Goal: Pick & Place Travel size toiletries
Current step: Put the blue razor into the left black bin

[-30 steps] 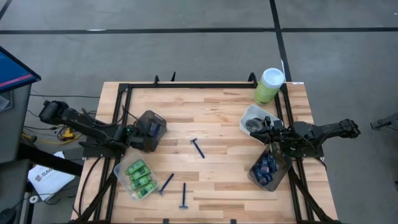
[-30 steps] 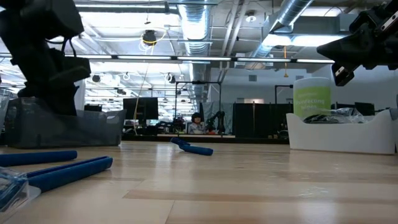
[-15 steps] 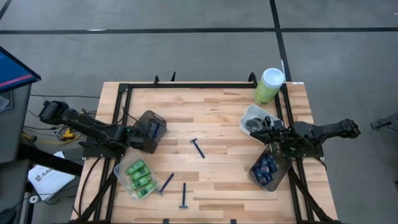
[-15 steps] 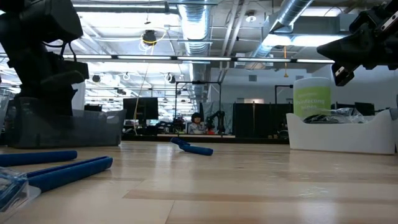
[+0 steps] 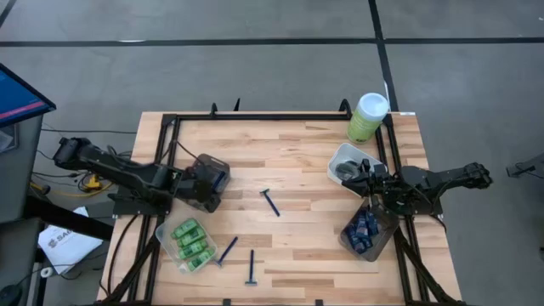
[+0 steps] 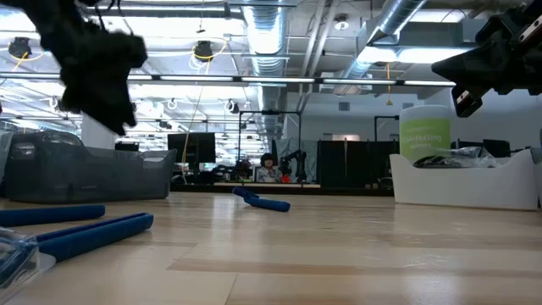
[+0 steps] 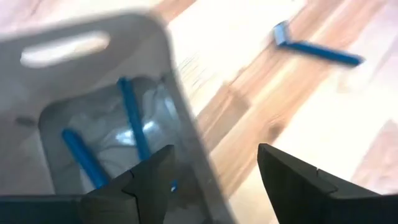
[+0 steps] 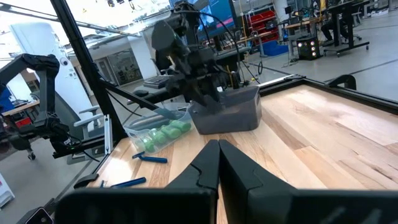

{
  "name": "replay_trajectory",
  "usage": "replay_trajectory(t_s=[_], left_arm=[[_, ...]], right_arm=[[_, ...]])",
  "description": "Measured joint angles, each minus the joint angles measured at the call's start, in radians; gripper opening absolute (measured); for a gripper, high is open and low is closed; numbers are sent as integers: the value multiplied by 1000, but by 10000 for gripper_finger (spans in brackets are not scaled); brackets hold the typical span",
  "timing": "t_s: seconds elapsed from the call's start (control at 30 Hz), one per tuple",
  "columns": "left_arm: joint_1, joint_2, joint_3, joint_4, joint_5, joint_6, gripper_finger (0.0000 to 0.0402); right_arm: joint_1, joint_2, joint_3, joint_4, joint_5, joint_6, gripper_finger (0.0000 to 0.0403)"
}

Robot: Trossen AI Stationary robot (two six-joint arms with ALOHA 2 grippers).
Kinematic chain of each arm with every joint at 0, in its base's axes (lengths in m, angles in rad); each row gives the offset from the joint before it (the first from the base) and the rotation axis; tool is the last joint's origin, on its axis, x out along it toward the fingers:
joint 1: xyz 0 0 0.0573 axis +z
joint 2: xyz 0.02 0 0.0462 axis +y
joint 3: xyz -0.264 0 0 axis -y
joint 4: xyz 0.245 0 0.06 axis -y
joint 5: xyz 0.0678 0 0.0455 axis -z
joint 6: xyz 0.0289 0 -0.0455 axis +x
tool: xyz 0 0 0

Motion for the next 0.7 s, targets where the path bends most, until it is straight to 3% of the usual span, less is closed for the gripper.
replay_trajectory(t_s=[0.27,0.7], left_arm=[[0,0,152,31,-3,206,232],[0,18,210,365,112,561,282]], right_arm=[[0,0,0,0,0,0,0],[-1,0,0,0,0,0,0]])
